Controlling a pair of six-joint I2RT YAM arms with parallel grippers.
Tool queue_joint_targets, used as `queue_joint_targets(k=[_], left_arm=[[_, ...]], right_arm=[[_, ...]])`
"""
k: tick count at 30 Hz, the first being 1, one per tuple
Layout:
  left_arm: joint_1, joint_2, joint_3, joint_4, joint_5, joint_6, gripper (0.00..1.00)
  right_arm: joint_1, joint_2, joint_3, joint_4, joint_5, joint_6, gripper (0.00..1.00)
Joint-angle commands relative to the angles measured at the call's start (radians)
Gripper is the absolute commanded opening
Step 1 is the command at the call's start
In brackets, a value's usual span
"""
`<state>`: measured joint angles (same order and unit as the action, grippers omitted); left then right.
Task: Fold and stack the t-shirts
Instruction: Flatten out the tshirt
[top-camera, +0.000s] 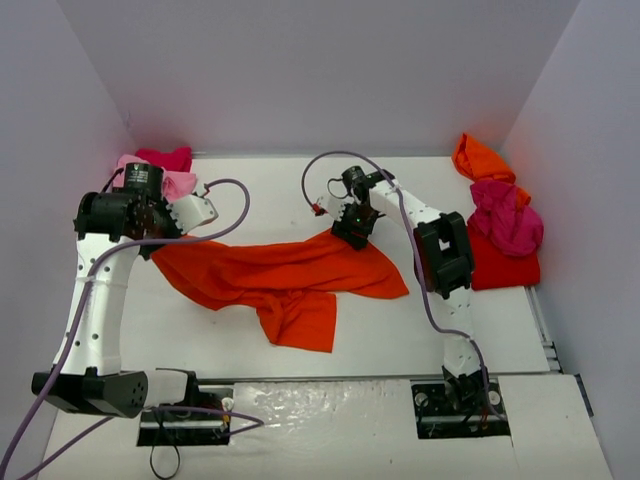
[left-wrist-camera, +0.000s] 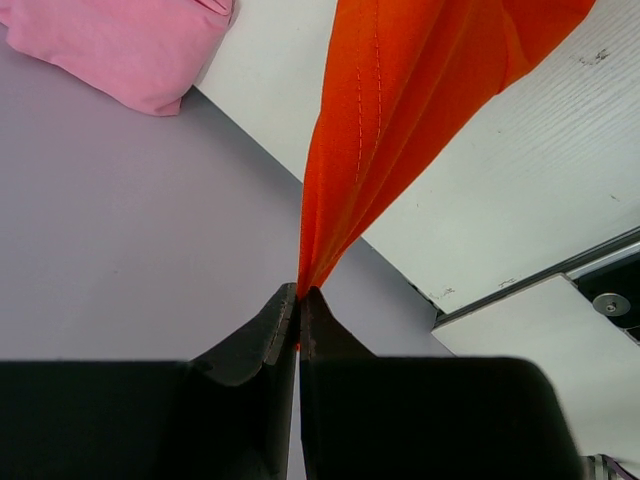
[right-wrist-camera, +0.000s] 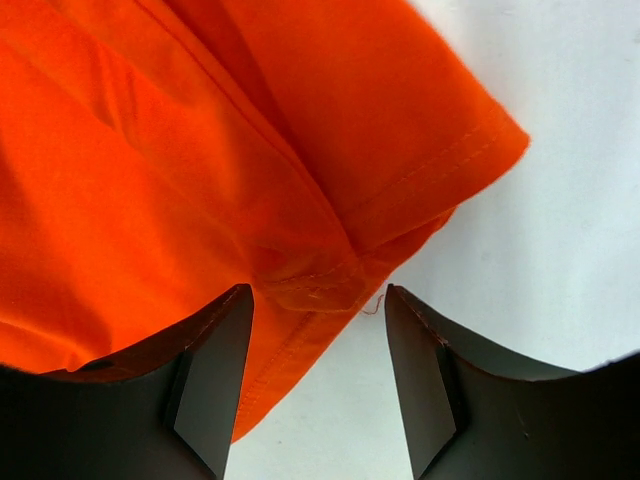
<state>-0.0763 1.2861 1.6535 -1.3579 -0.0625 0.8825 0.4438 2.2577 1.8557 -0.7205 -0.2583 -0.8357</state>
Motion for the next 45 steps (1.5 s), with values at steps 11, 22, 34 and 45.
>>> queue_joint_targets(k=[11, 22, 34, 45], left_arm=[[-0.025, -0.011, 0.015, 0.005, -0.053, -0.029, 0.00], [-0.028, -0.013, 0.003, 0.009, -0.065, -0.028, 0.00], [-0.026, -0.018, -0.015, 0.065, -0.096, -0.023, 0.00], [-0.025, 0.007, 0.227, 0.448, -0.139, -0.239, 0.00]], right_arm=[[0.004, -0.012, 0.050, -0.079, -0.078, -0.043, 0.35], [0.004, -0.008, 0.108, -0.079, -0.058, -0.018, 0.20], [0.024, -0.010, 0.128, -0.068, -0.031, -0.015, 0.00], [-0.070, -0.220, 0.170, 0.290, 0.531, 0.124, 0.00]])
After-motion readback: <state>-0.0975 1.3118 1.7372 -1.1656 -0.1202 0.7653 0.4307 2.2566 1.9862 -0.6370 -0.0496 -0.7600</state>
